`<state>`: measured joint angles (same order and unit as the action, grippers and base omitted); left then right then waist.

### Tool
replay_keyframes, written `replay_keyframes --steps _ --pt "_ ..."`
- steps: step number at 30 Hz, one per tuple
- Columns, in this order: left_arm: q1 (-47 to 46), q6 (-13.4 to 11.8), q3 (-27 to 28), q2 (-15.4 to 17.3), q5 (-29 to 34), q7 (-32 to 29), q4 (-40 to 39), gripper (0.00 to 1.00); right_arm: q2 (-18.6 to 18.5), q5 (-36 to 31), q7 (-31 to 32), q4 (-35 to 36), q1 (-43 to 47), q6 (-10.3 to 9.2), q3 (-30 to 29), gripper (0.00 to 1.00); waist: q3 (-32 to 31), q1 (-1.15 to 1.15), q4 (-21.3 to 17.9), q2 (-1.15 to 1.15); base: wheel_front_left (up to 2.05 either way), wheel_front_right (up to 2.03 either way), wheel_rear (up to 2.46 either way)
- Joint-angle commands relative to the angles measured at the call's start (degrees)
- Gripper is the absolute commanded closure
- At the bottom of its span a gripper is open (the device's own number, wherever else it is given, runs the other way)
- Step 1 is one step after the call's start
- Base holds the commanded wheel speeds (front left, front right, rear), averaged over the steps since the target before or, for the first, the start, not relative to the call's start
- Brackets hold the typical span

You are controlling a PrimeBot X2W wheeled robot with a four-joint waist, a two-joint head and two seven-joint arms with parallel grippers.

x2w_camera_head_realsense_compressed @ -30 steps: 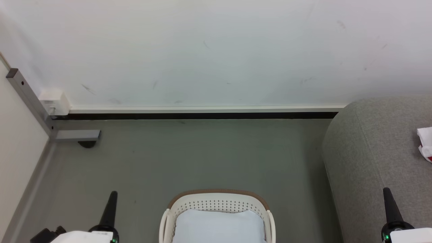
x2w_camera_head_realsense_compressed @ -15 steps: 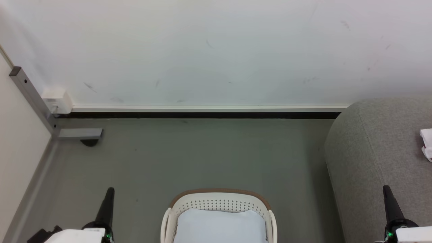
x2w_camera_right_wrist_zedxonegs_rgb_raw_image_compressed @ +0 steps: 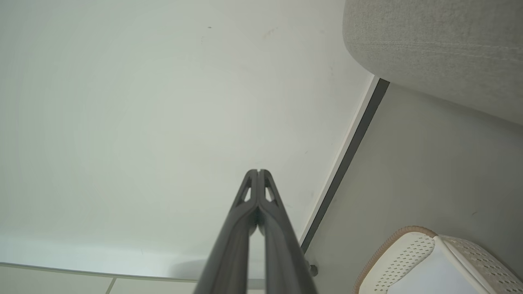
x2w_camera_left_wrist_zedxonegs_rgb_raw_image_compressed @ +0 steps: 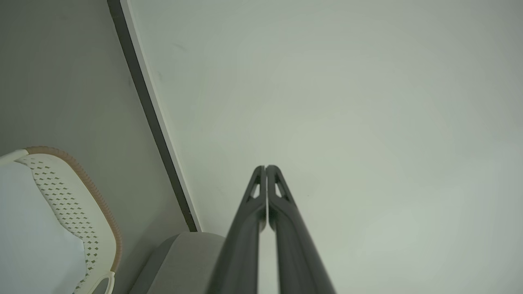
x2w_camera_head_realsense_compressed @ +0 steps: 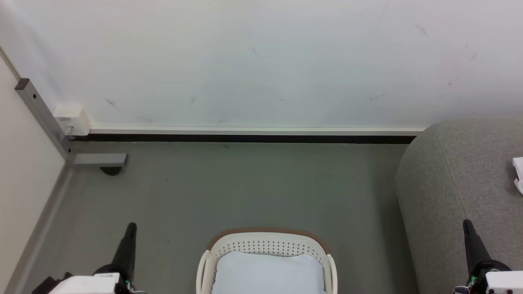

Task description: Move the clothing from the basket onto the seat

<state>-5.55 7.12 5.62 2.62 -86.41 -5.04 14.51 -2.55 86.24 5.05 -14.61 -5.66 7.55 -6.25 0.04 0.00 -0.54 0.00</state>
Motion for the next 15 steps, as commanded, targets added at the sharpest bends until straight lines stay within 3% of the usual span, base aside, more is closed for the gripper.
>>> replay_keyframes --steps 1,15 --pt "-0.7 0.4 0.5 0.4 -0.9 -0.3 -0.3 1.00 -0.5 1.0 0.3 0.5 -0.5 -0.10 -0.3 1.00 0.0 0.00 0.0 0.00 0.00 0.00 0.00" --pt "-1.0 0.5 1.1 0.4 -6.5 -1.7 -0.6 1.00 -0.5 6.5 1.7 0.8 -0.9 -0.12 -0.4 1.00 0.1 0.00 0.5 0.00 0.00 0.00 0.00"
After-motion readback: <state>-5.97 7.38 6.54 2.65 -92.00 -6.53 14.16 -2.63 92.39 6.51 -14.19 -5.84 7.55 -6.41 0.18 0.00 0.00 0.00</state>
